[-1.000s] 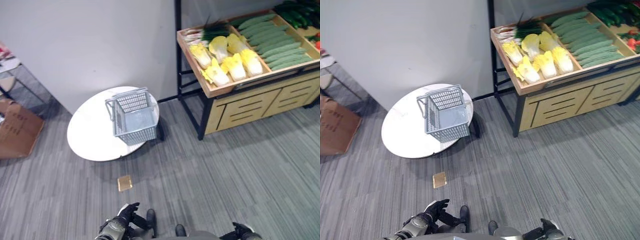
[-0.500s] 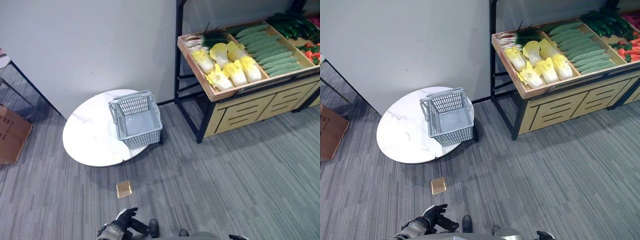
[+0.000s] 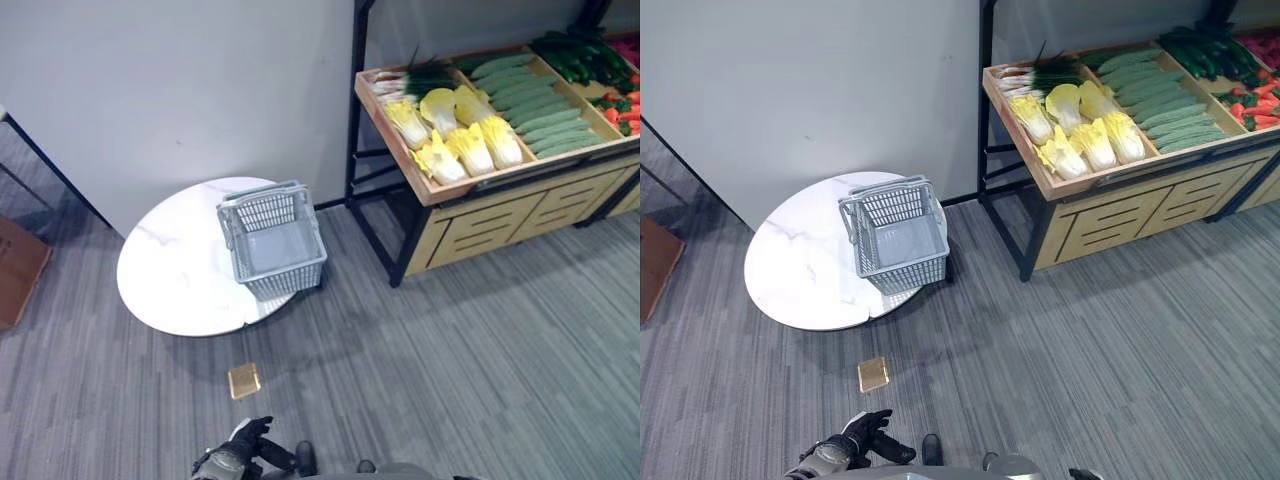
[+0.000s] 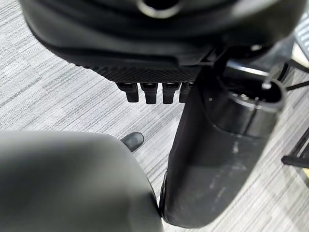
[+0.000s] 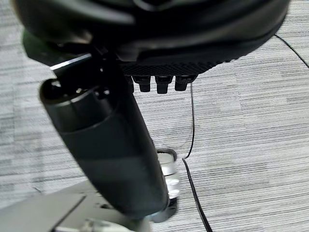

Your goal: Get the vegetables into the basket

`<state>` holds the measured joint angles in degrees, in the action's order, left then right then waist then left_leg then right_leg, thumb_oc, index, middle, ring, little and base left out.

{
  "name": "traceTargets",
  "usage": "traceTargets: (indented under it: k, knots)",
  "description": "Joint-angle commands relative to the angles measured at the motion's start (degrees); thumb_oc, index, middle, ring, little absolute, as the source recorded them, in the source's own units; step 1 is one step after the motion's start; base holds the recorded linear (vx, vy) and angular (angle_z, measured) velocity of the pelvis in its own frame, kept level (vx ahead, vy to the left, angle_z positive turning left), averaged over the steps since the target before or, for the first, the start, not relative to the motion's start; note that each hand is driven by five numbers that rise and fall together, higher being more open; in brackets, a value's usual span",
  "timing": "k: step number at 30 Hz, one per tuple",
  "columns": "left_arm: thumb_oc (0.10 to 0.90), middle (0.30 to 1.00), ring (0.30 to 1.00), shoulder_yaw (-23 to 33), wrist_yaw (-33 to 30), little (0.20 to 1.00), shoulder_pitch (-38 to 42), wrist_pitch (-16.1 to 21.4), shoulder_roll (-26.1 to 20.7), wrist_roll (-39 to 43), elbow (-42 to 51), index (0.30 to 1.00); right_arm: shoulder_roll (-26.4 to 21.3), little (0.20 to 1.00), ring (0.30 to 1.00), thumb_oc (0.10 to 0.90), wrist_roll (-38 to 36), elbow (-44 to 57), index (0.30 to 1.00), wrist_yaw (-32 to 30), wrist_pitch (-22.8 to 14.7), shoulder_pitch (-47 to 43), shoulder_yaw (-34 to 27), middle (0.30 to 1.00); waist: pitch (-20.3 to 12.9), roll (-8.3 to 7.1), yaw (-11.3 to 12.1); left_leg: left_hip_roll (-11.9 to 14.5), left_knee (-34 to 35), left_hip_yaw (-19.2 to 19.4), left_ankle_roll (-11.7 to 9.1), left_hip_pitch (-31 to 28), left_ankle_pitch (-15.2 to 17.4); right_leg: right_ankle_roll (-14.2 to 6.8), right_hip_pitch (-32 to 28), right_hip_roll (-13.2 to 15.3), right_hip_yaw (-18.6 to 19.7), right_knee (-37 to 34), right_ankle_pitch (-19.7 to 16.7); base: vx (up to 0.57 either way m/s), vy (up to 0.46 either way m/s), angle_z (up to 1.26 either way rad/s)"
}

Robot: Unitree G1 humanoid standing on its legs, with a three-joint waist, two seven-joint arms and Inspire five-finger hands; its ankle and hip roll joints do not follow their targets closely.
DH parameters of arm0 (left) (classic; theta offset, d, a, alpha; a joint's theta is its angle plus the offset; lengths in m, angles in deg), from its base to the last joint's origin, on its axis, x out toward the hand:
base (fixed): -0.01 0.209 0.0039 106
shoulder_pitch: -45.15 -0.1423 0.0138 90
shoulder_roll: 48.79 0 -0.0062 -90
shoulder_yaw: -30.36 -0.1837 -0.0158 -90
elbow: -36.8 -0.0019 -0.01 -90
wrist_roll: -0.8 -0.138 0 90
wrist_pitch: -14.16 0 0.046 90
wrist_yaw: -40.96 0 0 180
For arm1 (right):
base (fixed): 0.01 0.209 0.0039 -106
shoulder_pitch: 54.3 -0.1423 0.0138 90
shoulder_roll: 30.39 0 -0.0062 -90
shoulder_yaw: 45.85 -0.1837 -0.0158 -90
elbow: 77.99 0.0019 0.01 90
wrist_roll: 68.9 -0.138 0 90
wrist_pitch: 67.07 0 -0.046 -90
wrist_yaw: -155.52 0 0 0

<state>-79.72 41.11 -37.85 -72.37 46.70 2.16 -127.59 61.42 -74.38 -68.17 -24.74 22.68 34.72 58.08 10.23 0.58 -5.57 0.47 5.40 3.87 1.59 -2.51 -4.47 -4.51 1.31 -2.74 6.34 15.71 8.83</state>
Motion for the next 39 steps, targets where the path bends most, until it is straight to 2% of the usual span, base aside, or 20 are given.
traceTargets:
  k: [1,3,6,10,17,21,23,25,26,27,28,32,35,36,37,39]
  knots:
    - [0.900,1.000,1.000,-0.66,0.25,1.000,-2.18,-0.97,-1.75,-0.60,-2.95,1.000,-0.82,1.000,1.000,0.900,-2.05,-0.02,1.000,-0.59,-0.08,-1.03,-0.71,1.000,0.89,-0.83,0.12,-2.20,-0.40,-0.50,-2.88,-2.34,4.22,-3.81,2.17,5.55,-0.06,-8.34,-10.82,0.10,0.016,0.01]
    - [0.900,1.000,1.000,-0.85,0.52,1.000,-1.83,-0.86,-2.08,-0.15,-3.08,1.000,-0.61,1.000,1.000,0.900,-2.50,-0.40,1.000,-0.34,-0.08,-0.95,-0.88,1.000,1.70,-1.01,-1.44,-2.53,-0.40,-2.23,-2.82,-2.84,4.41,-3.72,5.88,3.24,1.73,-10.09,-12.78,0.07,0.006,0.19]
    - [0.900,1.000,1.000,-0.94,0.79,1.000,-2.25,-0.82,-1.99,-0.25,-3.13,1.000,-0.37,1.000,1.000,0.900,-3.17,-0.78,1.000,-0.56,-0.13,-0.13,-1.30,1.000,1.40,-1.30,-1.88,-2.72,-0.40,-2.81,-2.86,-3.24,4.53,-3.44,3.72,3.34,2.11,-12.32,-12.71,0.06,0.001,0.38]
    - [0.900,1.000,1.000,-1.15,0.86,1.000,-2.63,-1.01,-1.61,-0.74,-3.38,1.000,-0.27,1.000,1.000,0.900,-3.19,-0.79,1.000,-0.54,-0.19,0.15,-0.89,1.000,0.36,-1.44,-1.17,-2.72,-0.40,-1.97,-2.88,-3.43,5.00,-2.73,-0.46,3.30,3.15,-17.23,-12.48,0.05,-0.018,0.11]
    - [0.900,1.000,1.000,-0.99,0.52,1.000,-2.94,-1.13,-1.55,-0.86,-3.17,1.000,-0.30,1.000,1.000,0.900,-2.04,-0.68,1.000,-0.94,-0.24,0.32,0.07,1.000,-0.46,-1.38,-0.59,-2.26,-0.40,-2.45,-3.11,-4.19,5.52,-2.35,-2.86,3.64,3.06,-19.30,-12.10,0.06,-0.035,-0.05]
    - [0.900,1.000,1.000,-0.88,-0.07,1.000,-3.55,-0.76,-1.99,-1.28,-2.52,1.000,-0.85,1.000,1.000,0.900,-1.76,4.59,1.000,-2.21,-2.21,-0.33,1.26,1.000,-1.27,-1.40,-0.05,-1.93,-0.40,-2.81,-3.37,-4.97,5.79,-2.07,-4.15,3.45,3.31,-20.08,-11.49,0.07,-0.046,0.01]
    - [0.900,1.000,1.000,-0.63,-0.20,1.000,-4.21,-0.64,-2.24,-1.61,-2.33,1.000,-1.25,1.000,1.000,0.900,-3.55,10.17,1.000,-2.34,-3.65,-0.02,0.67,1.000,-1.64,-1.44,-0.04,-1.81,-0.40,-2.80,-3.51,-5.08,5.77,-2.07,-4.59,3.39,3.38,-20.31,-11.30,0.05,-0.037,0.00]
    - [0.900,1.000,1.000,-0.35,-0.24,1.000,-5.37,-0.36,-2.64,-1.73,-1.22,1.000,-2.64,1.000,1.000,0.900,-4.68,20.82,1.000,-1.82,-4.40,1.66,0.06,1.000,-1.83,-1.45,-0.20,-1.62,-0.40,-2.72,-3.70,-5.19,5.69,-2.13,-4.87,3.37,3.32,-20.41,-11.13,0.02,-0.016,0.00]
    - [0.900,1.000,1.000,-0.38,-0.24,1.000,-5.43,-0.37,-2.63,-1.73,-1.20,1.000,-2.68,1.000,1.000,0.900,-4.67,21.01,1.000,-1.82,-4.29,1.82,0.05,1.000,-1.86,-1.43,-0.20,-1.62,-0.40,-2.73,-3.70,-5.22,5.71,-2.13,-4.90,3.37,3.30,-20.41,-11.11,0.02,-0.011,-0.05]
    - [0.900,1.000,1.000,-0.31,-0.14,1.000,-6.01,-0.37,-2.72,-1.85,-1.07,1.000,-3.54,1.000,1.000,0.900,-5.85,26.39,1.000,-1.05,-4.46,2.99,-0.45,1.000,-1.98,-1.51,-0.30,-1.52,-0.40,-2.66,-3.83,-5.29,5.63,-2.16,-4.97,3.37,3.17,-20.46,-11.05,0.02,-0.025,-0.12]
    - [0.900,1.000,1.000,-0.10,-0.22,1.000,-6.89,-0.46,-2.77,-1.83,-1.27,1.000,-5.23,1.000,1.000,0.900,-6.60,36.46,1.000,0.09,-4.70,4.74,-1.03,1.000,-2.09,-1.69,-0.35,-1.40,-0.40,-2.65,-3.99,-5.25,5.51,-2.20,-5.08,3.34,3.15,-20.55,-10.95,0.03,-0.035,-0.15]
    - [0.900,1.000,1.000,0.01,-0.53,1.000,-7.81,-0.42,-2.91,-2.10,-0.92,1.000,-10.11,1.000,1.000,0.900,-3.03,53.62,1.000,0.88,-5.62,4.82,-1.93,1.000,-2.37,-2.01,-0.13,-1.08,-0.40,-2.87,-4.18,-5.26,5.44,-2.22,-5.34,3.37,2.74,-20.65,-10.69,0.02,-0.037,-0.03]
    - [0.900,1.000,1.000,-0.36,-0.72,1.000,-8.11,-0.46,-3.12,-2.52,-0.73,1.000,-12.17,1.000,1.000,0.900,-6.81,61.05,1.000,2.41,-6.07,3.60,-3.17,1.000,-2.58,-2.08,0.31,-0.92,-0.40,-3.27,-4.28,-5.34,5.43,-2.16,-5.72,3.42,2.33,-20.69,-10.30,0.01,-0.019,0.04]
    - [0.900,1.000,1.000,-0.43,-0.62,1.000,-7.99,-0.60,-3.10,-2.53,-0.99,1.000,-12.86,1.000,1.000,0.900,-6.52,62.03,1.000,2.51,-6.01,3.16,-3.11,1.000,-2.62,-2.13,0.44,-0.88,-0.40,-3.41,-4.29,-5.37,5.44,-2.14,-5.84,3.45,2.24,-20.70,-10.21,0.03,-0.035,0.14]
    - [0.900,1.000,1.000,-0.24,-0.68,1.000,-8.23,-0.78,-3.07,-2.68,-1.18,1.000,-14.22,1.000,1.000,0.900,-6.70,67.44,1.000,3.46,-6.44,2.33,-3.86,1.000,-2.79,-2.17,0.77,-0.76,-0.40,-3.79,-4.27,-5.49,5.44,-2.04,-6.16,3.44,1.94,-20.71,-9.96,0.02,-0.026,0.15]
    - [0.900,1.000,1.000,-0.27,-0.64,1.000,-8.36,-0.78,-3.00,-2.73,-1.09,1.000,-14.83,1.000,1.000,0.900,-6.28,68.80,1.000,3.18,-6.97,1.84,-4.23,1.000,-2.86,-2.13,0.92,-0.72,-0.40,-3.95,-4.25,-5.62,5.49,-1.98,-6.37,3.44,1.82,-20.71,-9.83,0.03,-0.018,0.11]
